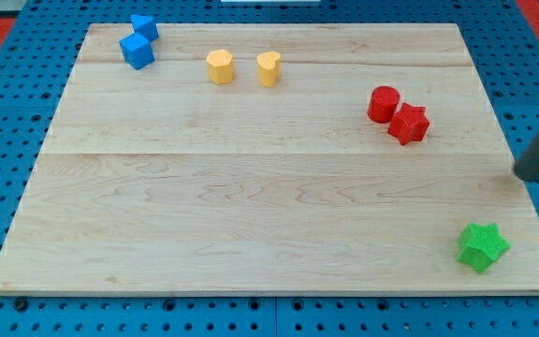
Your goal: Push the red blocks towards the center
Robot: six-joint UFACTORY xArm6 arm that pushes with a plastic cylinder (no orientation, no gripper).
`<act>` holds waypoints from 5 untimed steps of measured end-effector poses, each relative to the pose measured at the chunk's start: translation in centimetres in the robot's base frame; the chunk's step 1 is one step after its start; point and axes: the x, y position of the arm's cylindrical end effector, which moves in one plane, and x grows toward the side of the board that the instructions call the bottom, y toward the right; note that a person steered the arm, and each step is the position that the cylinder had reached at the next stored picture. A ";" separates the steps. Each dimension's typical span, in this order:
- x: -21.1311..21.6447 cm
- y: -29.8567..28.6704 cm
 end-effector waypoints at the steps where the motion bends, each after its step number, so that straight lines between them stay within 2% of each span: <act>1: -2.1 1.4; 2: -1.8 3.5; 5: -9.1 -15.2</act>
